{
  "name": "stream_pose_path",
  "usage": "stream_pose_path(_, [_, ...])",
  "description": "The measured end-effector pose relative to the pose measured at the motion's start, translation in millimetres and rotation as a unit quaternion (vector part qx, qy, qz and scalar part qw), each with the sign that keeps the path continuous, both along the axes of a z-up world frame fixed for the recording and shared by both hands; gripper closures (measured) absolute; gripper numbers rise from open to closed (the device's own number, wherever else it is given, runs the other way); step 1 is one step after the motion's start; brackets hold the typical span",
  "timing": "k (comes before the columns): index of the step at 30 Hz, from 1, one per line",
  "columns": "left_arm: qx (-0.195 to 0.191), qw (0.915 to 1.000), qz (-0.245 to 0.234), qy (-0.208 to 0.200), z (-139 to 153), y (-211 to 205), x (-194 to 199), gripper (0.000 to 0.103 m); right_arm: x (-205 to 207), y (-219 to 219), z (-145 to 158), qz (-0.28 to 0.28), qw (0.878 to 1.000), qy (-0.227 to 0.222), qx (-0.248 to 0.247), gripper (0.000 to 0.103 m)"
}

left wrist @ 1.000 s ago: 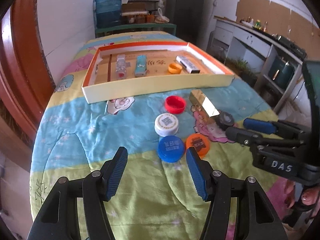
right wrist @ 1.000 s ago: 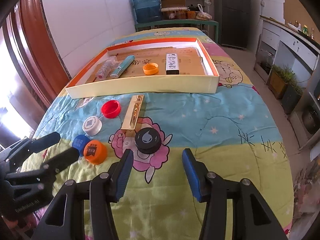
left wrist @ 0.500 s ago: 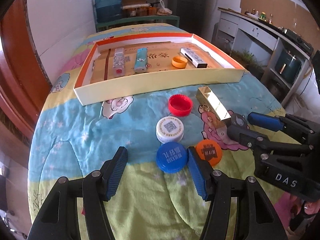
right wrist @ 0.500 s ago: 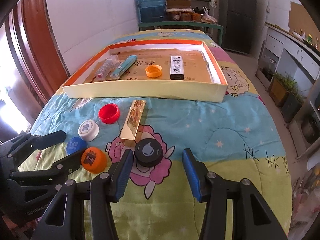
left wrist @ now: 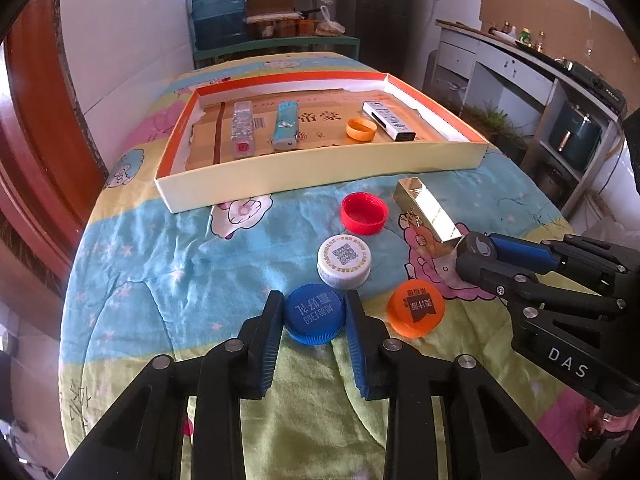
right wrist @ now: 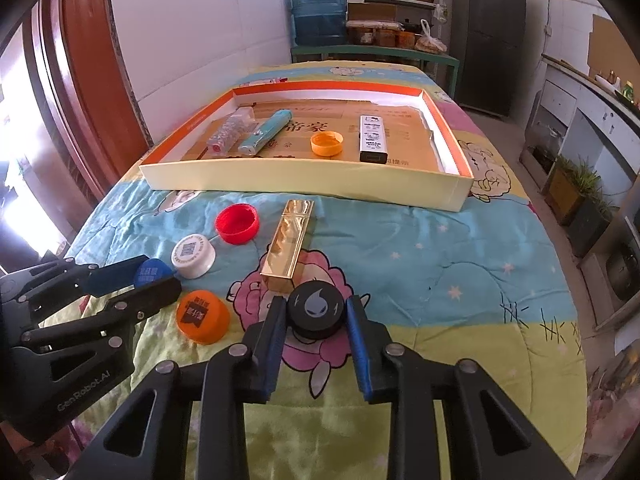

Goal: Organize rigid objects
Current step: 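Grasp the blue cap with the left gripper while the right gripper grasps the black cap, then carry the blue cap and black cap into the tray and lower them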

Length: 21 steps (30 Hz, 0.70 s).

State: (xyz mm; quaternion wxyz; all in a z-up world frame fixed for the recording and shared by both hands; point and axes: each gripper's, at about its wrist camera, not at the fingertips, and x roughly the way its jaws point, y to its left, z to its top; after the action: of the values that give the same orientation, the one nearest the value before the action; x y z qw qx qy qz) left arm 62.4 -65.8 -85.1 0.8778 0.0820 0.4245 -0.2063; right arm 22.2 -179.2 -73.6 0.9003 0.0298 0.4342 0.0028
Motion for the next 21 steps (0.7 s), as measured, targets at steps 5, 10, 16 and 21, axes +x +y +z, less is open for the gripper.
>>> stream_pose_path(5, [0.001,1.0,0.006,-0.001,1,2,-2,0.072,-2,-2,0,0.0,1.0,-0.001,0.006,0.073])
stream_pose_path(10, [-0.009,0.9998,0.016,-0.01,10,9,-7,0.072,-4,-3,5,0.0,1.0,-0.007,0.011,0.073])
stream_pose_path(16, [-0.028,0.999,0.022,-0.028,30,18,-7,0.072,-7,-6,20,-0.003,1.0,-0.022,0.015,0.073])
stream_pose_path(21, [-0.039,0.9979,0.029,-0.043,46,23,3,0.072,-4,-7,30,-0.001,0.999,-0.034,0.017,0.073])
